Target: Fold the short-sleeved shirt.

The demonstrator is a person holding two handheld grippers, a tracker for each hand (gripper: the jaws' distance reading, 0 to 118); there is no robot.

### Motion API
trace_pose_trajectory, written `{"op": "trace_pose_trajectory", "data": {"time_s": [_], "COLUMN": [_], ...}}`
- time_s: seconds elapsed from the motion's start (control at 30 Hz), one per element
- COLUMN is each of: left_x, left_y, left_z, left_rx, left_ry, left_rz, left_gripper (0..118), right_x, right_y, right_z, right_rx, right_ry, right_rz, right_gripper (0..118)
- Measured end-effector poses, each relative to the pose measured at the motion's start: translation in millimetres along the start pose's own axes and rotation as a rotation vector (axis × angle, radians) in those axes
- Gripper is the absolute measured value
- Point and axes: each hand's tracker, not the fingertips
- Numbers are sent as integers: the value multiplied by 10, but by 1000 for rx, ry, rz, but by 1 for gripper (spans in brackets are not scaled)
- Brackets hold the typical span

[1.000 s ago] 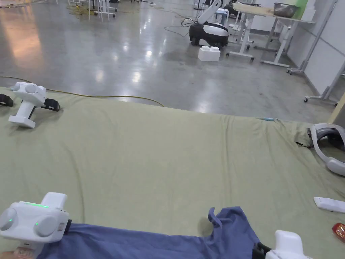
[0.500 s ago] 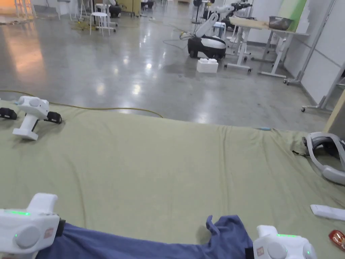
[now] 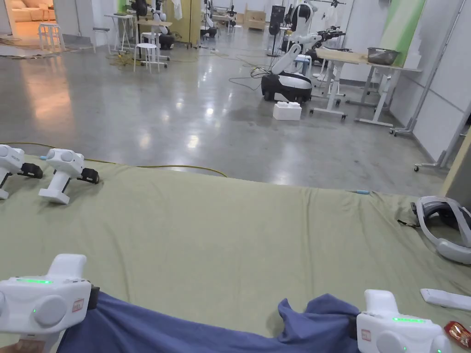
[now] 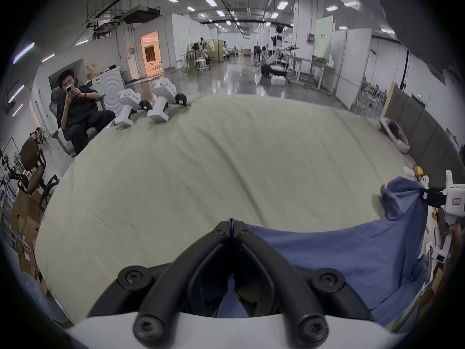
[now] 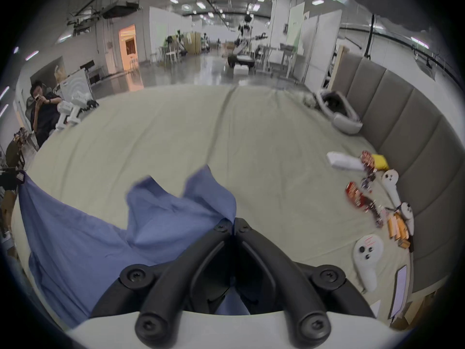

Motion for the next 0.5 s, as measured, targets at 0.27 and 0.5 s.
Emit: {"op": "trace_pose_trajectory", "data": {"time_s": [0.27, 0.5], "left_x": [-107, -179], "left_y": [452, 1098], "left_z": [699, 1175], "left_rx": [161, 272], "left_ry": [-16, -17], "left_rz": [33, 36], "left_gripper": [4, 4], "right_x": [94, 175], "right_y": [463, 1084], "right_z": [961, 1621], "right_rx": [256, 415], "right_ry": [-14, -34], "right_rz": [3, 9], "right_gripper": [3, 3]}}
